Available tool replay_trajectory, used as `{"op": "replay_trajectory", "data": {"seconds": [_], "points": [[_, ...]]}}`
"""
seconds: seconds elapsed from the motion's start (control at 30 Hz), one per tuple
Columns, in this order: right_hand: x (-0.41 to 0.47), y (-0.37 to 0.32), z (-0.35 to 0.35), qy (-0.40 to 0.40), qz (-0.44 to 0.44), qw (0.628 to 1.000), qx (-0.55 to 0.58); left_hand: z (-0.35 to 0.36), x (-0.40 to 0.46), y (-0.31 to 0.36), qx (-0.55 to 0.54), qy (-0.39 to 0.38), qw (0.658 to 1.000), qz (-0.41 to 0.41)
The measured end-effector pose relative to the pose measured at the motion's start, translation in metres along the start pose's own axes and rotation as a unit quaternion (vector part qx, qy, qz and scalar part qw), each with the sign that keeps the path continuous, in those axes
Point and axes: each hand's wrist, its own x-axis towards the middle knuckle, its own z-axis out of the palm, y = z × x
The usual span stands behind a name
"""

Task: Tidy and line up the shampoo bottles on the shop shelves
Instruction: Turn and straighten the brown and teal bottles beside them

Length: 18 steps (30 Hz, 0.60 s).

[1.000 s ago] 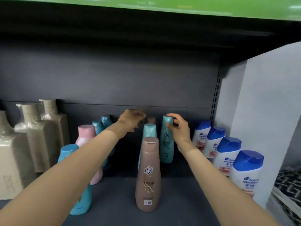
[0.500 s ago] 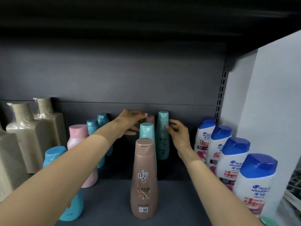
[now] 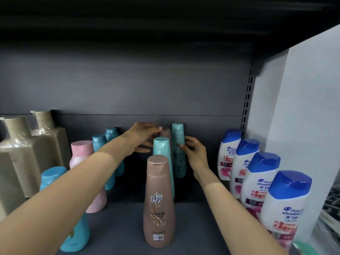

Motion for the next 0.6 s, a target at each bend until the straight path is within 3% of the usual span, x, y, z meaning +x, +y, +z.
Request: {"op": "replay_trajectory", "data": {"seconds": [0.37,0.6], "points": [[-0.002,-0.005,0.007,-0.028,-0.016,0.998,-0.046,0.002,0.0,0.002,0.007,0.002,1.0,0.001],[-0.007,-0.008,-0.003,0.004,-0.018,0.992,-0.128,0.002,-0.003,0.002,0.008,0.009,1.0,-0.009]]}}
